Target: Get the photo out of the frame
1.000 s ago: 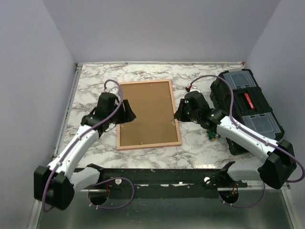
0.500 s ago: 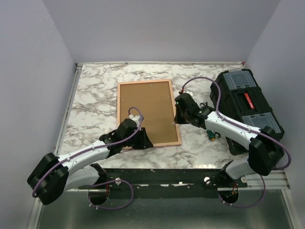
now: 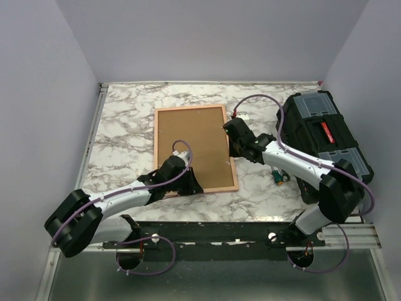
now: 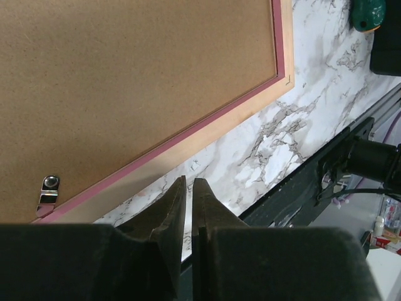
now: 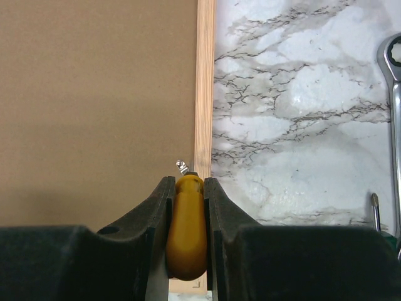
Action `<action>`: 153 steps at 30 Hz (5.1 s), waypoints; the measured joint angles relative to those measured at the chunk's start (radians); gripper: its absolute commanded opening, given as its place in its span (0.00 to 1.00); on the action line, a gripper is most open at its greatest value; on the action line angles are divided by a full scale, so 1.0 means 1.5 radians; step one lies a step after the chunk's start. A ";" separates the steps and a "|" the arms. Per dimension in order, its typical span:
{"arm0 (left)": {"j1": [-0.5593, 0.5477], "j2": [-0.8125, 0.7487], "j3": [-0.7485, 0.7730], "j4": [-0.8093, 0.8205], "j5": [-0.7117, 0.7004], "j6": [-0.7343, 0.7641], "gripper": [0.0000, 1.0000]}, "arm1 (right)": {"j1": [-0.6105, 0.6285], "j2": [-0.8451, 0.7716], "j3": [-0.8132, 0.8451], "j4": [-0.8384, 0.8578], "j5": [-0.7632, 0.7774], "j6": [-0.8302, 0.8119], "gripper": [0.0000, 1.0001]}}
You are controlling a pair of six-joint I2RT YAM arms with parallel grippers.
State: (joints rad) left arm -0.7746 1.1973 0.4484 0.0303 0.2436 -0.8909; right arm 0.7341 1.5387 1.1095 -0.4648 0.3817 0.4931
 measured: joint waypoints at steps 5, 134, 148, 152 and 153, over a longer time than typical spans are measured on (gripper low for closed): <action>0.000 0.008 0.000 0.008 -0.004 -0.008 0.10 | 0.000 0.028 0.019 0.000 0.008 -0.014 0.01; 0.000 0.072 -0.031 0.128 -0.010 -0.048 0.06 | 0.071 0.048 0.057 -0.031 0.115 -0.028 0.01; 0.000 0.027 -0.013 0.032 -0.009 -0.012 0.08 | -0.054 0.208 0.274 0.069 0.074 -0.129 0.01; 0.000 0.027 -0.009 0.026 -0.009 -0.009 0.11 | -0.059 0.266 0.329 0.074 0.066 -0.149 0.01; 0.000 0.027 -0.008 0.023 -0.009 -0.007 0.11 | -0.060 0.279 0.340 0.075 0.065 -0.154 0.01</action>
State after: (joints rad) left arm -0.7746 1.2381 0.4358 0.0654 0.2298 -0.9020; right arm 0.6437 1.9568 1.6196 -0.3523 0.4789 0.2626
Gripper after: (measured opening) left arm 0.087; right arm 0.242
